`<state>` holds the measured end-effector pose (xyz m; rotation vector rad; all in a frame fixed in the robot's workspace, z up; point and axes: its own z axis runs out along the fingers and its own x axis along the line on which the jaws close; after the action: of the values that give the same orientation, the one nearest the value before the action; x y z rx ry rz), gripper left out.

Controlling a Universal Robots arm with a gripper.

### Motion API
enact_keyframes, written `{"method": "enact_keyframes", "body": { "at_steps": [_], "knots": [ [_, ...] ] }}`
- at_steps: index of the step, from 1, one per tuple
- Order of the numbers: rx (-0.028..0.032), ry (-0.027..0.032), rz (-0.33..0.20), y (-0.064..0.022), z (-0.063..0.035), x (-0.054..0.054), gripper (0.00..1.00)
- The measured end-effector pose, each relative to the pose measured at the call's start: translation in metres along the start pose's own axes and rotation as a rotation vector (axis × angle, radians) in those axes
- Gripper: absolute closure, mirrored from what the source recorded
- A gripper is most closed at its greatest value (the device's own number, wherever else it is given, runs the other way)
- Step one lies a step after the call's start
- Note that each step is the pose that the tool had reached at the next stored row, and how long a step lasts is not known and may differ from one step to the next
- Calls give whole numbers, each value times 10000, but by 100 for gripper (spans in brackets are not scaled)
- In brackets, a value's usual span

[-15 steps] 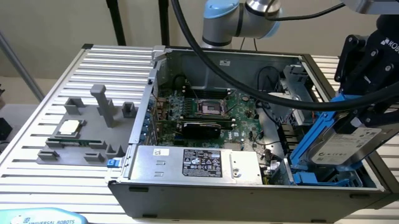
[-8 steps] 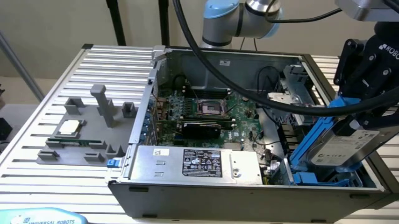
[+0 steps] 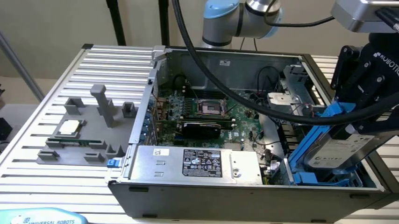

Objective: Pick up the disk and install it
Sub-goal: 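Insert the disk into the insertion slot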

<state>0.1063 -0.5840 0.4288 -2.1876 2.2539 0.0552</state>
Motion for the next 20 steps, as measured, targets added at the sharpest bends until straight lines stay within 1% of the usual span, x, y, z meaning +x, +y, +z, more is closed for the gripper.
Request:
{"method": "enact_keyframes", "body": {
  "at_steps": [5, 20],
  "knots": [
    [-22, 0, 1, -4, 88, 2, 67],
    [-26, -1, -2, -11, 360, 8, 67]
  ]
}}
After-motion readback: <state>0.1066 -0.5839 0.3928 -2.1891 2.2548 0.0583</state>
